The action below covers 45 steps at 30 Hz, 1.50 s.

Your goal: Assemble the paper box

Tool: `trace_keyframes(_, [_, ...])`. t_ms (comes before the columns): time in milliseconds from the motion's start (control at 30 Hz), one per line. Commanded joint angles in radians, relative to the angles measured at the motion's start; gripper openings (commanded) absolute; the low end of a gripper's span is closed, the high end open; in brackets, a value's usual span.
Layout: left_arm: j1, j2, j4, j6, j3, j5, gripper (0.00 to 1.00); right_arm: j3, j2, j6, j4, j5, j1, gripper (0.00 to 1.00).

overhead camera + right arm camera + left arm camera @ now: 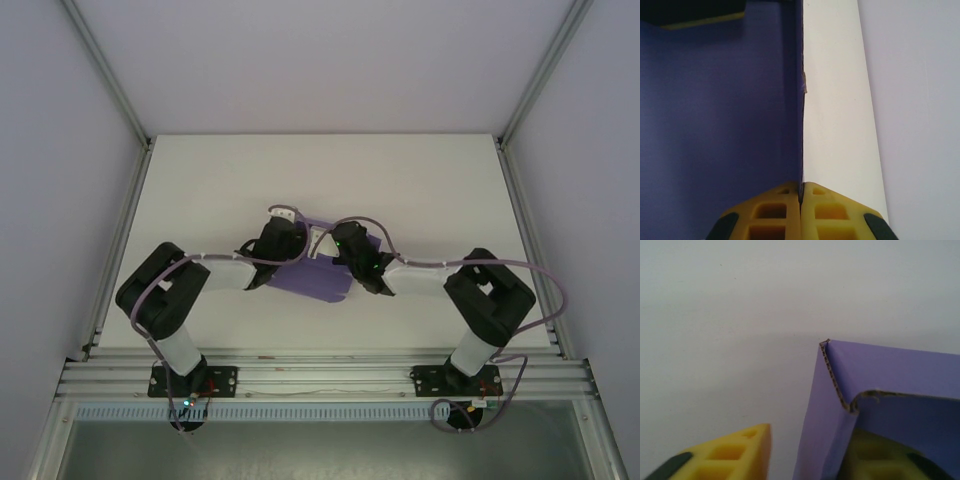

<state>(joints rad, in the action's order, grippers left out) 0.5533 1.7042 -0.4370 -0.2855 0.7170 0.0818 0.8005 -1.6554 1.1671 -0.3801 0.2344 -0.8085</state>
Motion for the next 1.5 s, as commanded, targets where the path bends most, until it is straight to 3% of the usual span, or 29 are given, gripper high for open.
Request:
trace_keyframes(0, [-0.011, 0.023, -0.010, 0.008, 0.023, 0.005, 0.24, -0.018, 0.031, 0.001, 0.022, -0.020, -0.007, 0.00])
trace_keyframes(133, [-0.009, 0.030, -0.042, 0.015, 0.018, 0.021, 0.01, -0.024, 0.054, -0.015, 0.028, -0.037, -0.009, 0.00])
trace_keyframes(200, [-0.009, 0.023, -0.075, 0.016, 0.006, 0.018, 0.00, -0.020, 0.073, -0.054, 0.047, -0.046, -0.008, 0.03])
trace_keyframes(267, [-0.010, 0.010, -0.097, 0.011, -0.002, 0.026, 0.00, -0.025, 0.101, -0.109, 0.054, -0.063, -0.008, 0.16])
trace_keyframes(300, [-0.009, 0.006, -0.103, 0.011, -0.004, 0.030, 0.00, -0.033, 0.117, -0.130, 0.055, -0.073, -0.008, 0.24])
trace_keyframes(333, [-0.009, 0.002, -0.105, 0.007, -0.002, 0.045, 0.00, -0.043, 0.137, -0.158, 0.054, -0.082, -0.008, 0.43])
trace_keyframes(400, [-0.009, -0.007, -0.095, 0.004, 0.005, 0.067, 0.00, -0.063, 0.180, -0.214, 0.053, -0.081, -0.006, 0.64])
trace_keyframes(533, [-0.009, -0.028, -0.083, -0.003, 0.004, 0.087, 0.00, -0.121, 0.300, -0.351, 0.023, -0.057, 0.014, 0.99])
trace_keyframes(667, [-0.009, -0.070, -0.088, -0.016, -0.022, 0.104, 0.00, -0.156, 0.460, -0.559, 0.039, -0.072, 0.093, 1.00])
trace_keyframes(767, [-0.010, -0.110, -0.094, -0.008, -0.044, 0.087, 0.00, -0.152, 0.554, -0.757, 0.051, -0.099, 0.208, 1.00])
trace_keyframes(933, [-0.007, -0.154, -0.084, -0.002, -0.054, 0.075, 0.00, -0.073, 0.577, -0.928, 0.140, -0.210, 0.350, 1.00])
trace_keyframes(1233, [-0.002, -0.190, -0.064, -0.017, -0.054, 0.080, 0.00, 0.048, 0.398, -0.903, 0.247, -0.336, 0.360, 1.00])
trace_keyframes(1467, [-0.002, -0.204, -0.043, -0.024, -0.047, 0.100, 0.00, 0.049, 0.340, -0.812, 0.318, -0.510, 0.361, 1.00])
